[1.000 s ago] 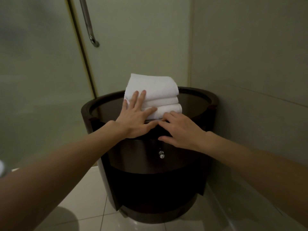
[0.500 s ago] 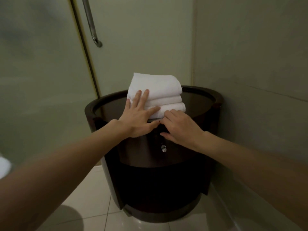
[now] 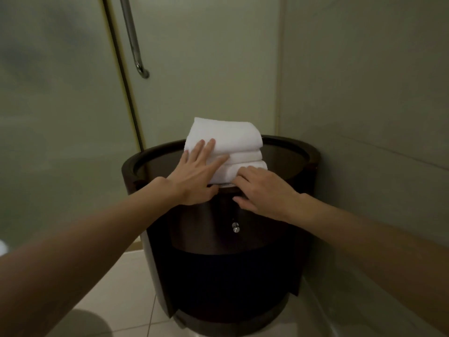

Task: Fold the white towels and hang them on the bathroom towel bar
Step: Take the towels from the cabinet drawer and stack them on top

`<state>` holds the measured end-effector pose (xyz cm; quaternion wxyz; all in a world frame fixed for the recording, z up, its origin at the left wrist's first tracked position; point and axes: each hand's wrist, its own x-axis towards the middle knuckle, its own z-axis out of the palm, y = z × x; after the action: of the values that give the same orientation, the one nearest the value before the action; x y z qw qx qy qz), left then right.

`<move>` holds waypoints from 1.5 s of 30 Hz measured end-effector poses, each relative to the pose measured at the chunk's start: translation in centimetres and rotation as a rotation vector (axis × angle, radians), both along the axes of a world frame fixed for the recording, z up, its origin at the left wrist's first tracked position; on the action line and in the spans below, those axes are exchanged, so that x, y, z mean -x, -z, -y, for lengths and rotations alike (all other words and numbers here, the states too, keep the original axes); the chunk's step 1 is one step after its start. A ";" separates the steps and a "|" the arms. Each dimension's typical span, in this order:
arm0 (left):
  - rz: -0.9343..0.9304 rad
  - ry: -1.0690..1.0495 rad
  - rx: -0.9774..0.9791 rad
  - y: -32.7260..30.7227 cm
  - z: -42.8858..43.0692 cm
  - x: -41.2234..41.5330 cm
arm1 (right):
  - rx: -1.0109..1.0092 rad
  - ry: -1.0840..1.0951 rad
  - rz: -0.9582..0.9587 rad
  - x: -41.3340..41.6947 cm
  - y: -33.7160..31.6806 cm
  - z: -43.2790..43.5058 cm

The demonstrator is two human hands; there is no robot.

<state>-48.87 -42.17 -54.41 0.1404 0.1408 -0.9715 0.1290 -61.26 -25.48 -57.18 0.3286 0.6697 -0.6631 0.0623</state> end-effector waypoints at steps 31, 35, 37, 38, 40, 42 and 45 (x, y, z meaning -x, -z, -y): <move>-0.302 0.079 0.037 -2.8 2.4 3.7 | 0.026 0.415 -0.053 2.3 -3.8 6.8; -0.199 0.045 0.117 -2.9 2.7 3.0 | 0.034 0.385 0.028 2.5 -4.0 7.4; -0.118 -0.080 0.180 -2.2 2.8 3.1 | 0.057 0.351 0.039 2.5 -4.1 7.5; -0.099 -0.128 0.182 -1.8 2.7 3.2 | 0.071 0.337 0.040 2.4 -4.1 7.5; -0.123 -0.174 0.130 -1.2 2.6 3.3 | 0.101 0.320 0.040 2.2 -3.9 7.5; -0.183 -0.166 0.059 -0.6 2.4 3.4 | 0.115 0.315 0.040 2.0 -3.5 7.4; -0.271 -0.146 0.012 0.2 2.2 3.3 | 0.142 0.307 0.039 1.8 -2.9 7.3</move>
<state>-52.16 -44.40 -54.59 0.2612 0.2262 -0.9301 0.1244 -63.11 -32.76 -54.29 0.3679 0.5344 -0.7576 0.0711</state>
